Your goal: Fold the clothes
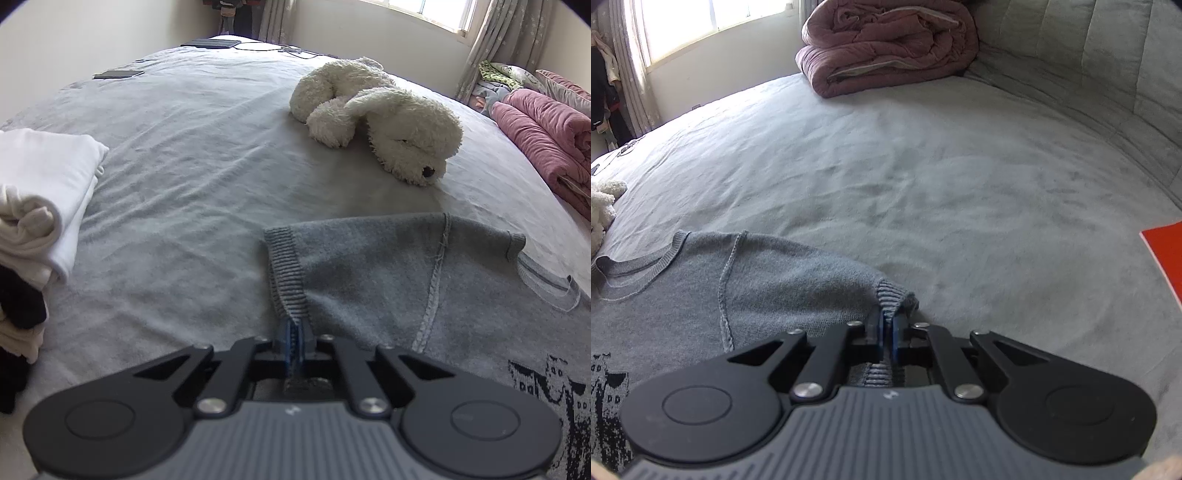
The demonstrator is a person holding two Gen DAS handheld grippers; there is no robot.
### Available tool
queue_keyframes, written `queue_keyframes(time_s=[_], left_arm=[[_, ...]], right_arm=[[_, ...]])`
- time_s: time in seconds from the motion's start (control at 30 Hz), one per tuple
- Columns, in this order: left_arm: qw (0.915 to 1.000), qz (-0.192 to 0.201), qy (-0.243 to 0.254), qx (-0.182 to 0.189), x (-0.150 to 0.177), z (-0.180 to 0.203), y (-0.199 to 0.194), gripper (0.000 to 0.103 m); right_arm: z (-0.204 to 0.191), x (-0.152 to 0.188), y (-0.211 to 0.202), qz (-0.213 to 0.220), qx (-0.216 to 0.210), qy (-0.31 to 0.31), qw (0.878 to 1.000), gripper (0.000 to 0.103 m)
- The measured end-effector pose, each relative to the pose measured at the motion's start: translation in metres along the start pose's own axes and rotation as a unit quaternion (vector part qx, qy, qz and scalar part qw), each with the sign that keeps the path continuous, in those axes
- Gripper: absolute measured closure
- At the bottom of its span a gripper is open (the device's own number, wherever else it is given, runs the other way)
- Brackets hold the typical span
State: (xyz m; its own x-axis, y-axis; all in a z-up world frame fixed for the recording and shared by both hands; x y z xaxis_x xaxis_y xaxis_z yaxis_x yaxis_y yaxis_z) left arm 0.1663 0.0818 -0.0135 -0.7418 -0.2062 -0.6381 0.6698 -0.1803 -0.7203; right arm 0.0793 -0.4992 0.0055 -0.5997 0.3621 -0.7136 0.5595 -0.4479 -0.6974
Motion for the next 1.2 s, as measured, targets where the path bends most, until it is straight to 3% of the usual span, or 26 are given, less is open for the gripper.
queue_keyframes(time_s=[0.13,0.37,0.57,0.8,0.9,1.03,1.13,1.2], left_arm=[[0.9998,-0.003,0.015,-0.008,0.0,0.003,-0.001,0.1],[0.9984,-0.023,0.048,-0.017,0.002,0.005,0.002,0.1],[0.9997,-0.02,0.013,0.007,-0.004,-0.004,0.0,0.095],[0.9998,-0.013,-0.005,0.012,-0.008,-0.01,0.0,0.093],[0.9998,-0.001,-0.006,0.016,-0.016,-0.014,-0.004,0.085],[0.999,0.027,-0.012,0.035,-0.036,-0.021,-0.009,0.059],[0.997,0.032,-0.044,0.055,-0.045,-0.026,0.002,0.052],[0.995,0.034,-0.065,0.067,-0.048,-0.026,0.014,0.051]], right_arm=[[0.006,-0.008,-0.008,0.024,0.024,-0.004,0.999,0.1],[0.002,0.006,0.014,-0.002,0.054,-0.04,0.998,0.1],[0.009,-0.005,0.0,0.028,0.066,-0.031,0.997,0.1],[0.003,0.0,0.009,0.022,0.081,-0.052,0.995,0.1],[-0.003,0.001,0.008,0.021,0.071,-0.06,0.995,0.098],[-0.008,-0.001,0.002,0.032,0.059,-0.059,0.996,0.084],[-0.011,-0.003,-0.003,0.04,0.05,-0.059,0.996,0.067],[-0.014,-0.005,-0.006,0.046,0.044,-0.058,0.996,0.067]])
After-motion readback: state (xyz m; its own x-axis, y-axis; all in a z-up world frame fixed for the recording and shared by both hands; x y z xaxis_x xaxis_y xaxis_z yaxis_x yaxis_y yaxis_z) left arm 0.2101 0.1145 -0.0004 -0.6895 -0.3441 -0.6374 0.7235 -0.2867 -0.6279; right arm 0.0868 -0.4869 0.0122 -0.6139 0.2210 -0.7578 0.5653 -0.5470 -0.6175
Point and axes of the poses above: each gripper's, at about its wrist camera, not at the fingertips, and y roughly the way its jaws point, z to its right, x to its underside, the point moved 7 cm from there along y, roughly the way its jaws point, and after that the axes turned 10 degrees about x, right-handed, at the moved point
